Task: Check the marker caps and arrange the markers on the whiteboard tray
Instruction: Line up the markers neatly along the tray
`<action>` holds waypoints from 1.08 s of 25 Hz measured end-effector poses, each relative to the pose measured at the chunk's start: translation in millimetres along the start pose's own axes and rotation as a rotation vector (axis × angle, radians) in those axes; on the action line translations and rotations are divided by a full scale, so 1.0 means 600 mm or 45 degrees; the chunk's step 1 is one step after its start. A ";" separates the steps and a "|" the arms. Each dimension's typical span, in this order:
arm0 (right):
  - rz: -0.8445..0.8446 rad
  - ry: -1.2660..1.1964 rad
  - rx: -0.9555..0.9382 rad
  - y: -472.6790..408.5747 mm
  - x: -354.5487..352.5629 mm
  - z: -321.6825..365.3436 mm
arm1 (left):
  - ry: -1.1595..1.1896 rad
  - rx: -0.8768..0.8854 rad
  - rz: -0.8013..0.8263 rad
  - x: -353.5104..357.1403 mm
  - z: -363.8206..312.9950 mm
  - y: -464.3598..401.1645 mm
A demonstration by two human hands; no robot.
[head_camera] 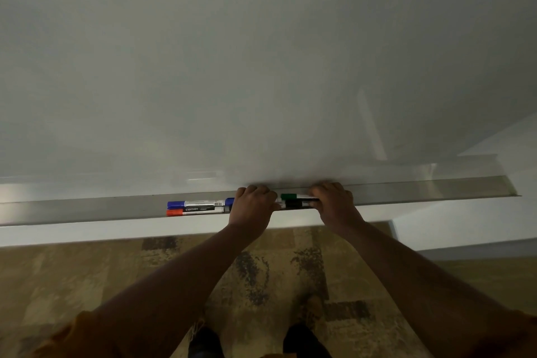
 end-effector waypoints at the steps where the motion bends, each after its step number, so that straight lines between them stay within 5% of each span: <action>1: 0.001 -0.003 -0.022 0.001 0.002 0.007 | 0.031 0.000 0.007 0.000 0.001 0.001; 16: -0.023 0.344 -0.250 0.016 0.009 0.064 | 0.005 -0.035 0.114 0.014 0.008 0.016; 27: 0.036 0.216 -0.208 0.018 0.021 0.070 | 0.190 0.023 0.079 0.012 0.001 0.014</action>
Point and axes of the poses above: each hand's wrist, its own y-axis away from the middle knuckle, its own x-axis out of the palm, z = x × y, the point moved 9 cm from there along -y, towards the middle knuckle, and after that the axes turned 10 degrees about x, right-handed, at the moved point
